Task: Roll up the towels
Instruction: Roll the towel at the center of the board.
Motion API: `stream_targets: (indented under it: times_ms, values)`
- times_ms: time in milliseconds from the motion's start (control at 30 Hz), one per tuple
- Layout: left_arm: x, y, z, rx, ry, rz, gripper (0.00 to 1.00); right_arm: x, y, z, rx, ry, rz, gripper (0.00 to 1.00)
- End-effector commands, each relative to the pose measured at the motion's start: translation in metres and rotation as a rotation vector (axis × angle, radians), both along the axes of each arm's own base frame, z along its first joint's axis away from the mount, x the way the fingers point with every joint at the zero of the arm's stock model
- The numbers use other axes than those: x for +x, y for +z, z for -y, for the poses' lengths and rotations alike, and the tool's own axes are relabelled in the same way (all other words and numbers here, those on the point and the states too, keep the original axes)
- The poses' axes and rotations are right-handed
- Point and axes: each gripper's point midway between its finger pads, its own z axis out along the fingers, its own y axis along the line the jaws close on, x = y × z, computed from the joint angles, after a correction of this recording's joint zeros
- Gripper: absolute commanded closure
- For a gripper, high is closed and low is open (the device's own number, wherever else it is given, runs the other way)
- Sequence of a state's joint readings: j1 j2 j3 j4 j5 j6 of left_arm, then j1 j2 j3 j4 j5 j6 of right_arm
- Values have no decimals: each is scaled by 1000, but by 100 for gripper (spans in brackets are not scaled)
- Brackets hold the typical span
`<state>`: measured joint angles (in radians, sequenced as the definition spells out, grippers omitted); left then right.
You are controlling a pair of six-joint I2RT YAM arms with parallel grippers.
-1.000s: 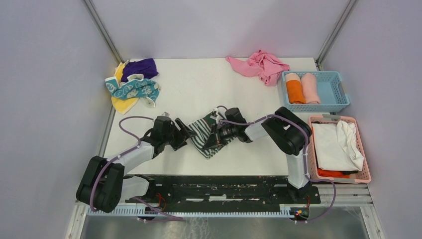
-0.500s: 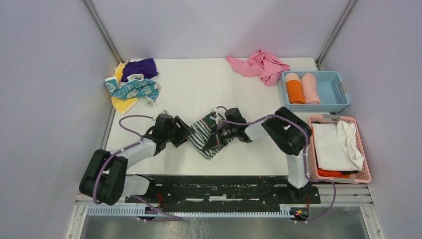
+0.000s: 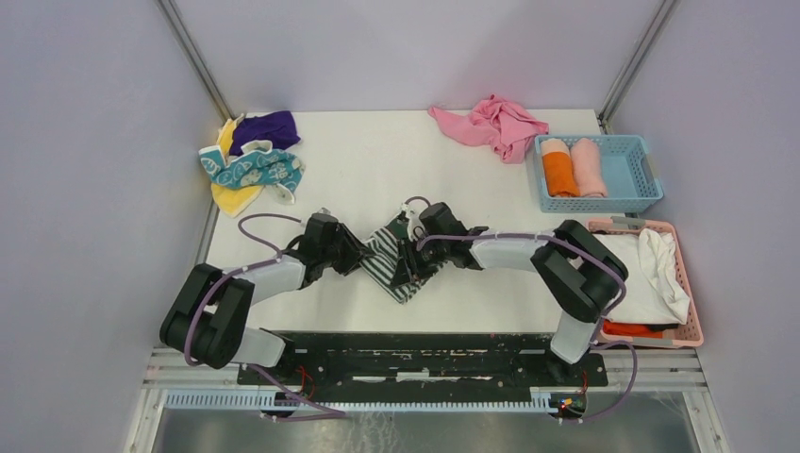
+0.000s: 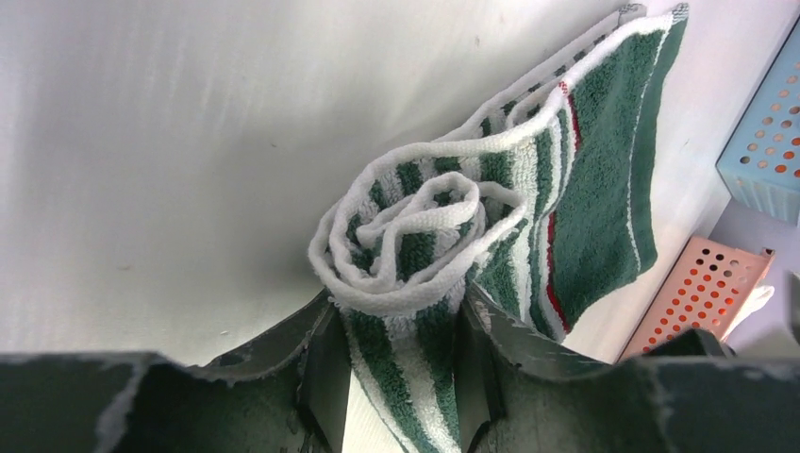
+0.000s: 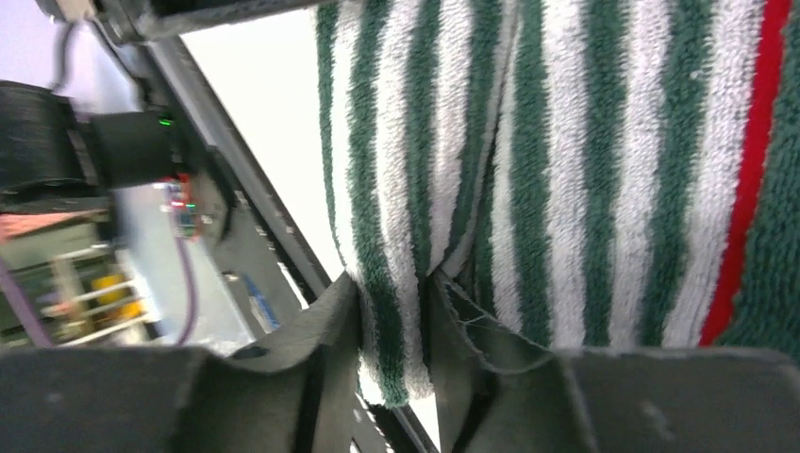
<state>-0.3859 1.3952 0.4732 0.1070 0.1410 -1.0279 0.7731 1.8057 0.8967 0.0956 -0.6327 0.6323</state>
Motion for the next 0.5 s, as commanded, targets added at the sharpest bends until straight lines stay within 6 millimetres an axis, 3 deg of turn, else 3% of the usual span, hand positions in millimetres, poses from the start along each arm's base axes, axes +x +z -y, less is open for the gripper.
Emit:
stream_targets:
  times_ms: [0,167,300,400,467]
  values:
    - [-26,-34,-18,154,-17,-114,56,-5,4,33,-297,35,263,57]
    - [-26,-29,-18,167,-13,-102,57,4,49,44,-485,4,657,32]
    - [-26,-28,-17,168,-11,-106,56,-1,83,32,-535,10,895,27]
    - [-28,-30,-17,169,-12,-111,56,-9,89,15,-577,53,1006,27]
    - [-28,-29,-17,168,-11,-111,56,-13,80,5,-629,91,1060,28]
